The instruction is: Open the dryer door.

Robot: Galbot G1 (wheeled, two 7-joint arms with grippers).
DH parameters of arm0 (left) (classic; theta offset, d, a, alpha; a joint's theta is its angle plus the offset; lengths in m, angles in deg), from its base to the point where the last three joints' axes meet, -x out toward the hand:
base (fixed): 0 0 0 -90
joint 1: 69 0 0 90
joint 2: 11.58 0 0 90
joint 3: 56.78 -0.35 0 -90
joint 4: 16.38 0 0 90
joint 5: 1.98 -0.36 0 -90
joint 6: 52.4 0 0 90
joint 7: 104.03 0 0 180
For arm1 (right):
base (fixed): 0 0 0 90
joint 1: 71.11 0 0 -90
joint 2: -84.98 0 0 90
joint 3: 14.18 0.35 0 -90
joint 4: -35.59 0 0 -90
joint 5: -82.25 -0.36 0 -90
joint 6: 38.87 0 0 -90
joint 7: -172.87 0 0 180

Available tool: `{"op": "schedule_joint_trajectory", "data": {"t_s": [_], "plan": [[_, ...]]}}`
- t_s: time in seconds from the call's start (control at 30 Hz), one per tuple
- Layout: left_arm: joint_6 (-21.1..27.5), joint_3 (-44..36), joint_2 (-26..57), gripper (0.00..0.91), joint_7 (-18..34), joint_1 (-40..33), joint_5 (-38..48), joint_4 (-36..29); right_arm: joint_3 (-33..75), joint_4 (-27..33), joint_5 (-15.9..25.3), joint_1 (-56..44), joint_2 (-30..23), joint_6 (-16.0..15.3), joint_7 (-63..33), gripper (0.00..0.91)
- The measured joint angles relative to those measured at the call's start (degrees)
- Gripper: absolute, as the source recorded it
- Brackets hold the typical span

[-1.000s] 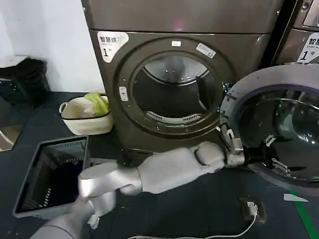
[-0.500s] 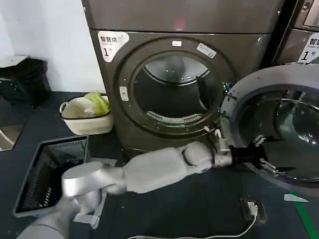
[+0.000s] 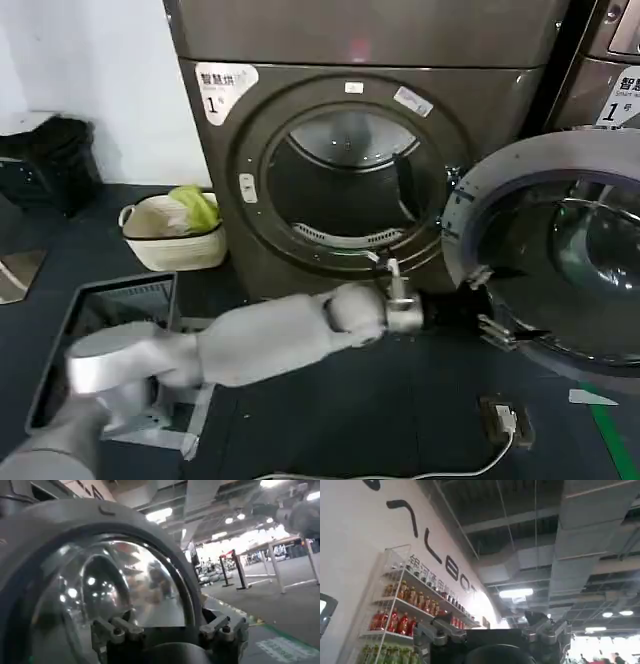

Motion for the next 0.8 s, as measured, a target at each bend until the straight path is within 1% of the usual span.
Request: {"op": "schedule_joint_trajectory", "data": {"t_s": [0.17,0.37,0.47,0.8], "plan": [[-0.7,0.4,5.0,0.907,0.0,-0.7,0.2,-2.3,-0.2,0.0,0.0,0.2,0.0,0.0,0.0,0.907],[1.3,-0.2,10.7,0.907,0.1,-1.3,0.0,-5.6,-0.6,0.0,0.0,0.3,-0.1,0.1,0.0,0.907],[-0.2,-0.4,13.7,0.907,0.3,-1.7,-1.4,-6.9,-0.6,0.3,0.1,0.5,0.0,0.1,0.1,0.907],[-1.0,-2.1,23.8,0.907,0.2,-2.6,-5.5,-10.1,-0.9,0.6,0.6,1.1,0.4,0.2,0.2,0.907]]}}
